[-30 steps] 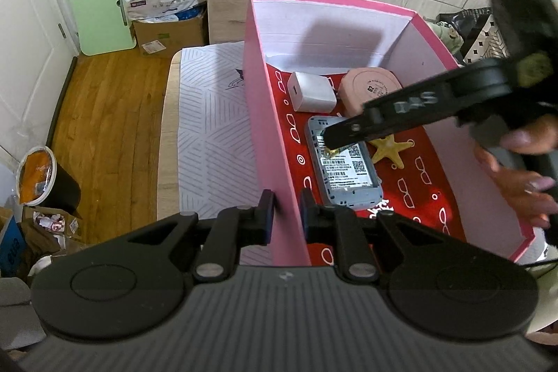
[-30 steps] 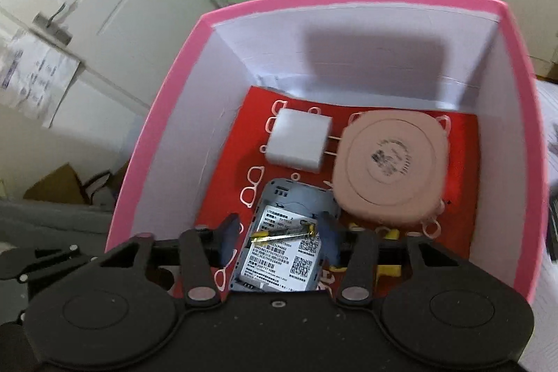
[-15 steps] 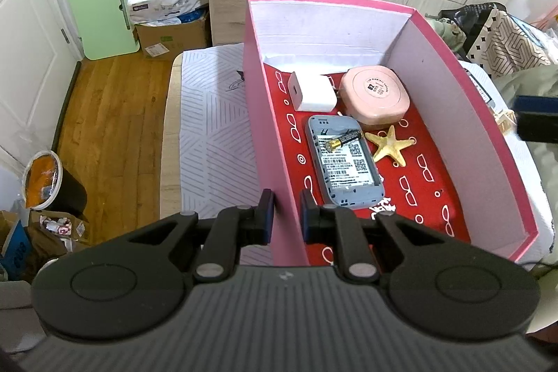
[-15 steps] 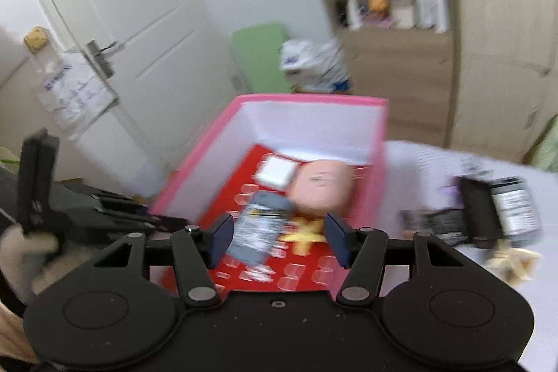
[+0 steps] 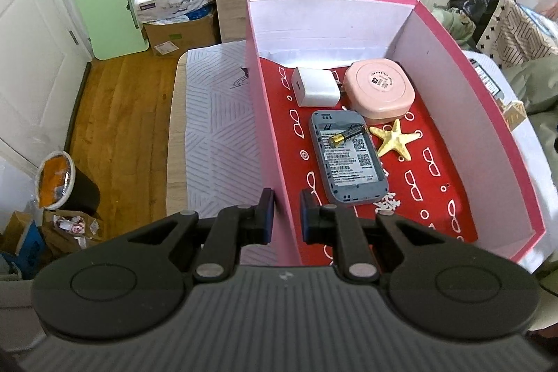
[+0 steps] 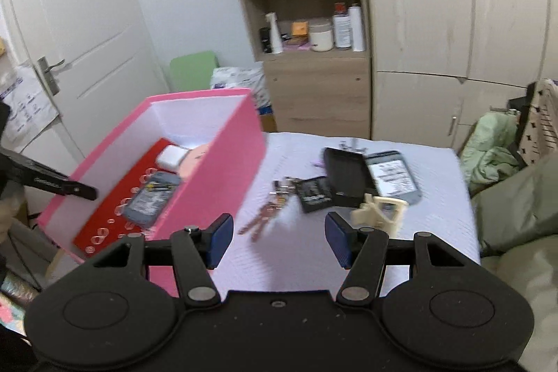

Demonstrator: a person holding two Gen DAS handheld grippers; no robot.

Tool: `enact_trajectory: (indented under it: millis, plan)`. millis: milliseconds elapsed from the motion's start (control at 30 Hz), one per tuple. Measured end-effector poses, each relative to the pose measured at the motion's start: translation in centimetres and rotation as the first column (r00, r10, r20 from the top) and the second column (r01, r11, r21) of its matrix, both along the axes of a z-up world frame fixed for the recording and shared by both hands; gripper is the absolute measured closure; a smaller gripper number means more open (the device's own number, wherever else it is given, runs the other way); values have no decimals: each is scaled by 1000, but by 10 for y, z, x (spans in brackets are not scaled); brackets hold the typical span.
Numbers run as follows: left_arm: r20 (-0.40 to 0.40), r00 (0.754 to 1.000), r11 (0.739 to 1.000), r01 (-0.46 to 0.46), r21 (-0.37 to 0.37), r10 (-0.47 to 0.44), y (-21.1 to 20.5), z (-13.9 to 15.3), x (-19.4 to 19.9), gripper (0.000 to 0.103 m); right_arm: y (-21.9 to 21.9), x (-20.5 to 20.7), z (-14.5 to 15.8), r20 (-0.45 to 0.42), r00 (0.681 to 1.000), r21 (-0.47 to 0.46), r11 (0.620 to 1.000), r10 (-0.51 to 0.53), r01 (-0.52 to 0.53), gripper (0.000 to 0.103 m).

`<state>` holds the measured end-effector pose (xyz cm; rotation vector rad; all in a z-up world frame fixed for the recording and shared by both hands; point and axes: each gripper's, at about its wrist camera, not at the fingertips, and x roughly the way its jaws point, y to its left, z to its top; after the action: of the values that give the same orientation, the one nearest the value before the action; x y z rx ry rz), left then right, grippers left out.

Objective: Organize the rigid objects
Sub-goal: 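Grasp the beige plastic stand on the table with the right tool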

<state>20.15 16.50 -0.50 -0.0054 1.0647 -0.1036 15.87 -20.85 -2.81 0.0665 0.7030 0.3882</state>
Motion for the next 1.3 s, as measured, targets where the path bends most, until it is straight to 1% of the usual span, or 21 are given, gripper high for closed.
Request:
enact_trajectory:
  millis: [100, 200, 267, 300, 367, 600, 700, 800, 900, 933, 1067, 1100, 1167, 1200, 1300]
  plan:
    - [-6, 1000, 1000, 2, 13, -2, -2, 0, 0, 89, -12, 2, -10, 37, 999, -30, 999, -38, 39, 40]
    - [-8, 1000, 1000, -5, 7, 6, 0, 1, 1, 89, -22, 8, -21, 65, 996, -71, 995, -68, 73, 39]
    - [-9, 1000, 1000, -12, 0, 12, 1, 1, 0, 89, -28, 14, -29, 68, 994, -88, 992, -83, 89, 32]
    - [-9, 1000, 1000, -14, -1, 14, 1, 1, 0, 89, -30, 18, -34, 65, 994, -94, 991, -92, 98, 27]
    - [-10, 1000, 1000, -17, -1, 17, 0, 1, 0, 89, -33, 24, -43, 61, 992, -101, 988, -113, 119, 27]
    - [-16, 1000, 1000, -18, 1, 18, 0, 1, 1, 89, -28, 46, -79, 59, 992, -129, 984, -114, 121, 27]
    - [-16, 1000, 1000, -18, 2, 18, 0, 1, 0, 89, -27, 53, -92, 61, 989, -122, 982, -137, 144, 26]
    - [-17, 1000, 1000, -19, 0, 19, 0, 1, 1, 89, -27, 58, -102, 75, 983, -80, 982, -167, 173, 26]
    - [-17, 1000, 1000, -19, -1, 19, 0, 1, 0, 89, -24, 59, -109, 114, 971, -45, 976, -208, 214, 26]
    - [-17, 1000, 1000, -19, -2, 19, 0, 1, 0, 89, -23, 59, -111, 129, 967, -39, 973, -219, 226, 24]
    - [-17, 1000, 1000, -26, -8, 26, 0, 1, 0, 89, -14, 63, -113, 109, 965, -62, 967, -240, 248, 24]
    - [-16, 999, 1000, -28, -13, 27, 1, 1, 0, 89, -12, 64, -112, 114, 960, -60, 963, -254, 262, 24]
    - [-16, 999, 999, -32, -20, 31, 2, 1, -1, 89, -14, 63, -111, 126, 953, -17, 960, -277, 281, 31]
    - [-16, 999, 999, -33, -21, 32, 3, 1, -1, 89, -16, 64, -111, 125, 950, -1, 957, -288, 290, 41]
    - [-17, 999, 999, -30, -23, 30, 2, 2, -2, 89, -16, 63, -111, 132, 946, -9, 954, -297, 301, 41]
